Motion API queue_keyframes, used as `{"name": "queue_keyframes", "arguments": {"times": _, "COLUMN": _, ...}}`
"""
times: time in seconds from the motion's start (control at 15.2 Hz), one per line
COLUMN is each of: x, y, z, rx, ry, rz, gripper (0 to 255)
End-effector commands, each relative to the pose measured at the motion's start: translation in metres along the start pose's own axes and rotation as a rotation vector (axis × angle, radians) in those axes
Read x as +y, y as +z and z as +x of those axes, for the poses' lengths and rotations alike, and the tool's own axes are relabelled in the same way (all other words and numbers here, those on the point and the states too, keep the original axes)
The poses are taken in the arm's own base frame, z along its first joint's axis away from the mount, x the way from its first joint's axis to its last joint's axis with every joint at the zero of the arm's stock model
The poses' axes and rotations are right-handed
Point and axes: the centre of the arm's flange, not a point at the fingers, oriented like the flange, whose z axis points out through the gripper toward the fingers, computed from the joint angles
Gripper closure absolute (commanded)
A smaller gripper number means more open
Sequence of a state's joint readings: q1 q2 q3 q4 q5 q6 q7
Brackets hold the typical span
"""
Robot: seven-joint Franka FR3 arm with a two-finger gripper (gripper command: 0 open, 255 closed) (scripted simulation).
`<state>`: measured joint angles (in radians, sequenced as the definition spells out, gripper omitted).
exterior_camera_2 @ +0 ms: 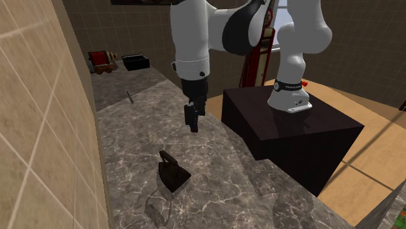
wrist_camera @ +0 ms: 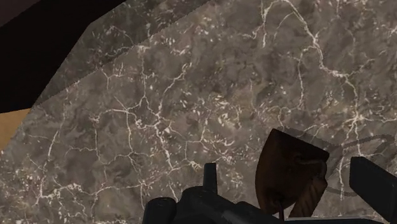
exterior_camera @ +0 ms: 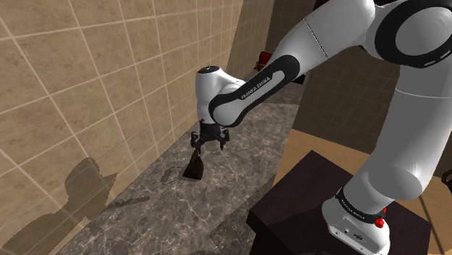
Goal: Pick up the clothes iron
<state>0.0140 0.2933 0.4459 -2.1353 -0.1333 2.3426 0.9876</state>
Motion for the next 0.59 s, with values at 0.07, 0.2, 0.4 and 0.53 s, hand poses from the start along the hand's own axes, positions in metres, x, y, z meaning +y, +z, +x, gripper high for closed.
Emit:
{"name": "queue_keyframes", "arguments": {"times": 0.07, "x": -0.025, "y": 0.028, "z": 0.018, "rx": -0.01, "ry": 0.06, "rz": -0.002, "gripper": 0}}
{"name": "queue_keyframes", "arguments": {"times": 0.2, "x": -0.04, "y": 0.046, "z": 0.029, "rx": -0.017, "ry": 0.098, "rz": -0.004, "gripper": 0}}
{"name": "queue_keyframes", "arguments": {"times": 0.4, "x": -0.063, "y": 0.075, "z": 0.048, "rx": -0.028, "ry": 0.155, "rz": -0.006, "gripper": 0}}
{"name": "queue_keyframes", "arguments": {"times": 0.53, "x": -0.077, "y": 0.093, "z": 0.061, "rx": -0.035, "ry": 0.193, "rz": -0.007, "gripper": 0}}
